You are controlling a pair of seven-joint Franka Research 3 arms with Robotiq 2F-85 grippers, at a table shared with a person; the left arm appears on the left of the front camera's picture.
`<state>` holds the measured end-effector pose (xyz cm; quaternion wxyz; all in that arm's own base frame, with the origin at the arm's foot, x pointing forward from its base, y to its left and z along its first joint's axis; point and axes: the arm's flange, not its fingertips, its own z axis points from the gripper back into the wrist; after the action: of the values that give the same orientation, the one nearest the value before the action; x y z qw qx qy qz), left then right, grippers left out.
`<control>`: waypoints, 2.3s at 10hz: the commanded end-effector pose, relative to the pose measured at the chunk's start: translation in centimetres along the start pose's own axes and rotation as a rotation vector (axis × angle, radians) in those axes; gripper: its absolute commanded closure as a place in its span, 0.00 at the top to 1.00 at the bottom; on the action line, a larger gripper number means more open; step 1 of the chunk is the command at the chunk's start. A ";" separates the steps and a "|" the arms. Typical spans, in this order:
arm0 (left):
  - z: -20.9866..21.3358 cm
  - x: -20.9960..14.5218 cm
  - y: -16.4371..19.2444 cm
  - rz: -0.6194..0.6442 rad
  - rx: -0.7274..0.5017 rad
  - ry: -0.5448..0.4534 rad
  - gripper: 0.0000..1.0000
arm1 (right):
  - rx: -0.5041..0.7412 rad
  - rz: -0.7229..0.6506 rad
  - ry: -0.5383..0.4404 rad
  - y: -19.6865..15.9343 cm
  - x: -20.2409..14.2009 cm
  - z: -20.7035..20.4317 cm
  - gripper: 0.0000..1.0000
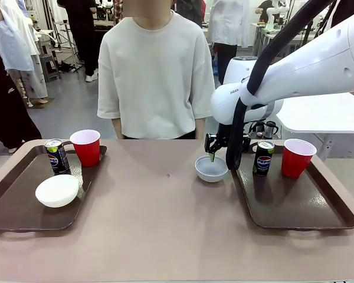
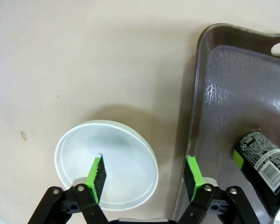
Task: Prepare tableware on both trays.
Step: Pick up a Picnic Bowl from the table and place it on a Handle tray.
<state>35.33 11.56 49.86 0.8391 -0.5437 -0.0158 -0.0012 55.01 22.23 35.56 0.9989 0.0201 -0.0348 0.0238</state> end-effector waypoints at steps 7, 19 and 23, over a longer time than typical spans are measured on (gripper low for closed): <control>0.1 -0.3 0.1 -0.022 -0.013 -0.005 0.76 | 0.036 0.034 0.046 0.1 0.4 -1.5 0.11; 0.1 -0.3 0.1 -0.022 -0.013 -0.005 0.76 | 0.072 0.206 0.067 -0.3 -10.6 16.6 0.00; 0.1 -0.3 0.1 -0.022 -0.013 -0.005 0.76 | 0.095 0.120 0.038 -4.2 -15.1 17.0 0.04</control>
<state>35.33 11.55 49.85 0.8392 -0.5437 -0.0157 -0.0012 41.27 18.78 51.82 0.9944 0.0472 -0.0058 0.0943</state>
